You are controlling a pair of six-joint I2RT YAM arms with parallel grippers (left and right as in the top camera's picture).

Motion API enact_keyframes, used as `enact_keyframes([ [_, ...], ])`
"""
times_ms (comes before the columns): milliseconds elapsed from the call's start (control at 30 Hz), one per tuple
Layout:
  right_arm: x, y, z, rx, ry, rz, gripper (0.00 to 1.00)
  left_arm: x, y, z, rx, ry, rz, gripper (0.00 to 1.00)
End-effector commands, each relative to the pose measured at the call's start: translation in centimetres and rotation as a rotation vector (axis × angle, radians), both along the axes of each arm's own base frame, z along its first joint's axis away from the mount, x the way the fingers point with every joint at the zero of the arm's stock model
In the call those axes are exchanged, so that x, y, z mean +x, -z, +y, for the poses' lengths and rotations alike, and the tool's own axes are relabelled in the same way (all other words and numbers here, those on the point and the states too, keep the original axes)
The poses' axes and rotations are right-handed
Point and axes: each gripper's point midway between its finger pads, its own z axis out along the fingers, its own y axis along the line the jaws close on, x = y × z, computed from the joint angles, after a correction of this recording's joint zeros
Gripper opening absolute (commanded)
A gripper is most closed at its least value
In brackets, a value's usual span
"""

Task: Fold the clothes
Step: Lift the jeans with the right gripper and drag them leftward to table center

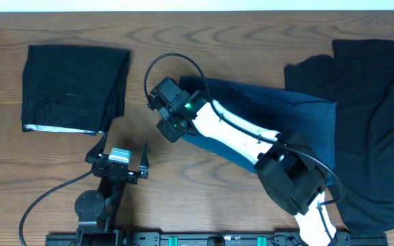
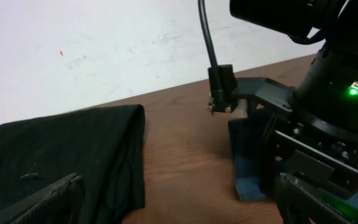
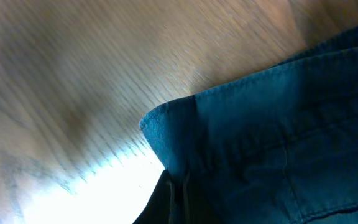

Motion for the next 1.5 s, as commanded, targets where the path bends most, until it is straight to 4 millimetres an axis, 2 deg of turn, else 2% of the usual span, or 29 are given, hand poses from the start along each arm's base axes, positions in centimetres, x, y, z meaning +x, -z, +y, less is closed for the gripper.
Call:
enact_keyframes([
  [0,-1.2,-0.2,1.3,0.032,-0.023,0.026,0.01,-0.1,1.6,-0.3,0.012,0.015,0.048,0.98],
  [267,-2.7,0.1,1.9,0.023,-0.054,0.049,0.01,-0.1,1.6,-0.3,0.012,0.015,0.048,0.98],
  [433,-3.7,-0.4,3.0,0.082,-0.125,0.084,0.01,-0.1,1.6,-0.3,0.012,0.015,0.048,0.98],
  [567,-2.8,-1.2,2.7,0.096,-0.109,0.080,0.24,-0.1,1.6,-0.3,0.012,0.015,0.048,0.98],
  [600,-2.4,-1.6,2.4,0.099,-0.100,0.077,0.40,-0.1,1.6,-0.3,0.012,0.015,0.048,0.98],
  [633,-1.9,-2.3,2.1,0.105,-0.089,0.071,0.45,-0.1,1.6,-0.3,0.012,0.015,0.048,0.98],
  [733,0.1,-5.2,0.8,0.134,-0.044,0.041,0.52,-0.1,1.6,-0.3,0.012,0.015,0.048,0.98],
  [800,1.8,-7.9,-1.2,0.142,0.008,0.010,0.52,-0.1,1.6,-0.3,0.012,0.015,0.048,0.98],
  [867,3.3,-10.1,-4.2,0.122,0.076,-0.015,0.52,-0.1,1.6,-0.3,0.012,0.015,0.048,0.98],
  [900,4.0,-10.9,-6.1,0.100,0.117,-0.027,0.51,-0.1,1.6,-0.3,0.012,0.015,0.048,0.98],
  [967,5.5,-12.2,-11.1,0.024,0.227,-0.050,0.48,-0.1,1.6,-0.3,0.012,0.015,0.048,0.98],
  [1067,6.4,-12.7,-17.3,-0.056,0.359,-0.024,0.38,-0.1,1.6,-0.3,0.012,0.015,0.048,0.98],
  [1200,6.7,-11.8,-24.4,-0.116,0.533,0.085,0.21,-0.1,1.6,-0.3,0.012,0.015,0.048,0.98],
  [1300,6.8,-10.0,-28.8,-0.143,0.654,0.153,0.01,-0.1,1.6,-0.3,0.012,0.015,0.048,0.98],
  [1367,6.6,-8.8,-30.9,-0.147,0.725,0.195,0.01,-0.1,1.6,-0.3,0.012,0.015,0.048,0.98],
  [1467,5.8,-6.3,-32.9,-0.154,0.798,0.248,0.01,-0.1,1.6,-0.3,0.012,0.015,0.048,0.98],
])
